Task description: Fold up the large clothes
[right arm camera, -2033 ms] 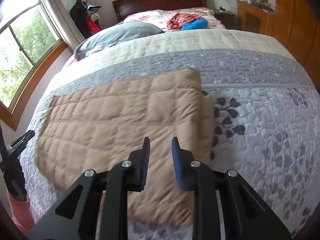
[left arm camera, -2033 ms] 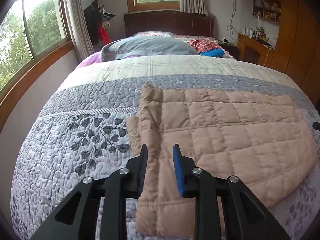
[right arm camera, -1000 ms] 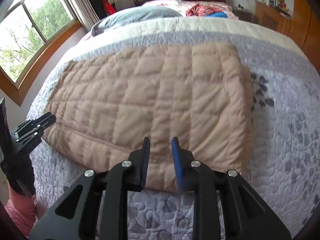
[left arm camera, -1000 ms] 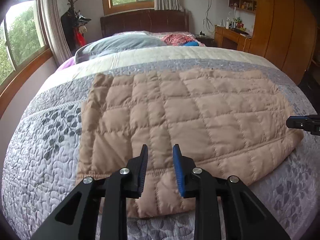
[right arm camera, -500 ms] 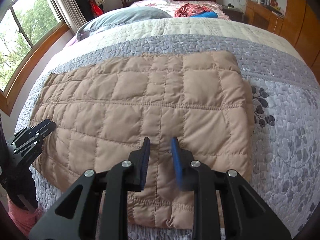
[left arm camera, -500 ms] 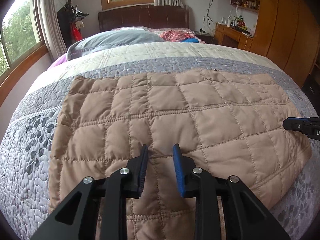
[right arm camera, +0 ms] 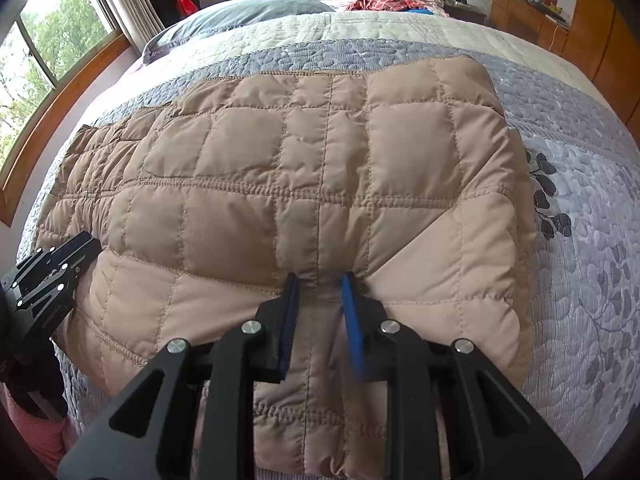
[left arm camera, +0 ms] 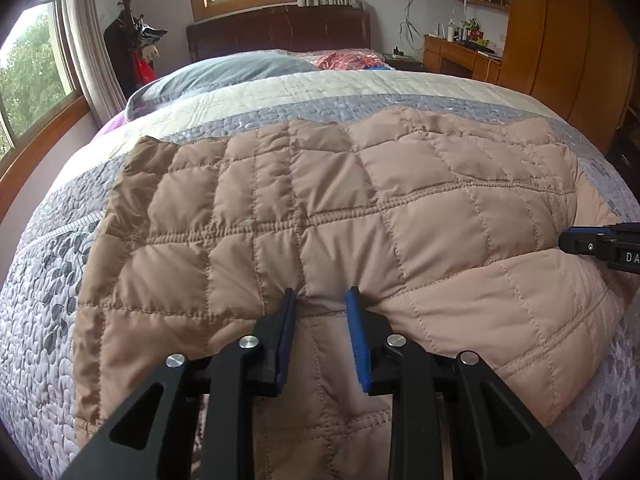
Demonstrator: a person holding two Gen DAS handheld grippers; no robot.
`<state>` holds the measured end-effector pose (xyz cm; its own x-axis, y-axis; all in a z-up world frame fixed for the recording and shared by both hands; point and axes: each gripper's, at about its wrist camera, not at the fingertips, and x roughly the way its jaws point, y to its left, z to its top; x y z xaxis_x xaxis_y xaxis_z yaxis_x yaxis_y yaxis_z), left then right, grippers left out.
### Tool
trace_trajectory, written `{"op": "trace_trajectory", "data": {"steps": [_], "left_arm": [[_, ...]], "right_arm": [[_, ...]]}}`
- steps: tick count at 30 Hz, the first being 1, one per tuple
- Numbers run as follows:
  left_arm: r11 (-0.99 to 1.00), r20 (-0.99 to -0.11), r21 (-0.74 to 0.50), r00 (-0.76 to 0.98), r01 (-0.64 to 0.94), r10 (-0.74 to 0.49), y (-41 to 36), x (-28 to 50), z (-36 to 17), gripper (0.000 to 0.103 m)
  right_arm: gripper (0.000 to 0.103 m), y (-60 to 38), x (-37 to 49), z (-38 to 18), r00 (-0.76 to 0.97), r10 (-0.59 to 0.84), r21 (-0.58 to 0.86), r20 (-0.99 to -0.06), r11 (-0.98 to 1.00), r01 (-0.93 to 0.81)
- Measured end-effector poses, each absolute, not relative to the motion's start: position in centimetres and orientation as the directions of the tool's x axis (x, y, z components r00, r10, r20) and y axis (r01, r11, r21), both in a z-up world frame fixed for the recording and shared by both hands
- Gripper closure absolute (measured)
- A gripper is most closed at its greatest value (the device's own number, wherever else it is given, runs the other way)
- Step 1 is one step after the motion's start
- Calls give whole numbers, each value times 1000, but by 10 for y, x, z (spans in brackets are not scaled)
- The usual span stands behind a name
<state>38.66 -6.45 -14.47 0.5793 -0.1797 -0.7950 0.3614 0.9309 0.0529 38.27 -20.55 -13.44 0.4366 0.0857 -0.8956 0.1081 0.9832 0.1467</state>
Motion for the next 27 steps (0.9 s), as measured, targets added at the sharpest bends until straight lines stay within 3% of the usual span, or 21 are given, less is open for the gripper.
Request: {"op": "trace_trajectory", "data": {"steps": [27], "left_arm": [[930, -792, 60, 584, 363, -176, -67, 382, -145, 76]], "right_arm": [[81, -204, 374, -137, 479, 73, 138, -875, 985, 101]]}}
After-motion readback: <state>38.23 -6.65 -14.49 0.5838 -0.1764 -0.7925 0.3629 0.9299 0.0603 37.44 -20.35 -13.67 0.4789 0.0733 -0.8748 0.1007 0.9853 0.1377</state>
